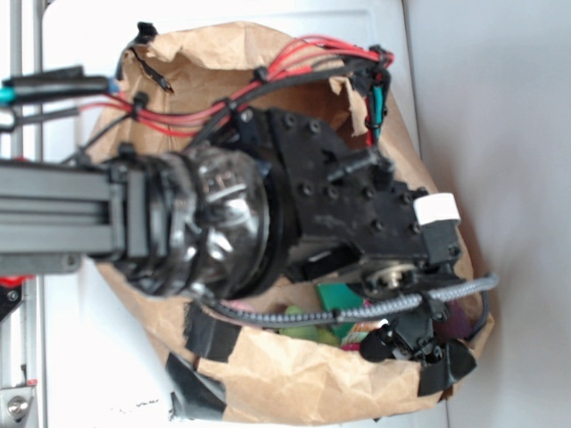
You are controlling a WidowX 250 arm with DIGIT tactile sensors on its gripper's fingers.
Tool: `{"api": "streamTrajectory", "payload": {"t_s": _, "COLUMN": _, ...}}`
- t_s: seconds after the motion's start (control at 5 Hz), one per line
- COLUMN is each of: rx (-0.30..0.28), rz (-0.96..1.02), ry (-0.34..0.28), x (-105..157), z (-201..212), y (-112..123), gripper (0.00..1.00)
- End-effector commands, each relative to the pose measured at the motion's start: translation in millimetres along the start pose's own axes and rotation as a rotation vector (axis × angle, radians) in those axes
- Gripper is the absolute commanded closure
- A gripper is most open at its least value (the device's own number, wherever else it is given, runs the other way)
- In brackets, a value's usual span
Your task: Grab the multicolored rope.
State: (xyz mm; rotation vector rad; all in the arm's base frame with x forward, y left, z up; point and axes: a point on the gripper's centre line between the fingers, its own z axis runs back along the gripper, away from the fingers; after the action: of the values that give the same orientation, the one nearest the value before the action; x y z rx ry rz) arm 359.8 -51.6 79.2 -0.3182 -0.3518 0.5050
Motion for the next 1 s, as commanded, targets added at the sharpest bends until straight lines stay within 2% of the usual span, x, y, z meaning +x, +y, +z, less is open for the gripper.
{"api": "streamTrajectory", "payload": {"t_s": 0.0, "rx": -0.067, "rz": 0.013, "ry": -0.063, "x": 14.3, "z": 15.8, "y": -27.0, "gripper": 0.0}}
{"api": "streamTrajectory", "payload": {"t_s": 0.6, "rx": -0.002, "rz": 0.008, "ry": -0.048, "x": 9.8, "z": -3.2, "y": -26.3, "gripper": 0.0}}
{"api": "streamTrajectory", "payload": {"t_s": 0.8, "rx": -0.011, "rz": 0.013, "ry": -0.055, "x": 13.0, "z": -2.0, "y": -26.4, "gripper": 1.0}}
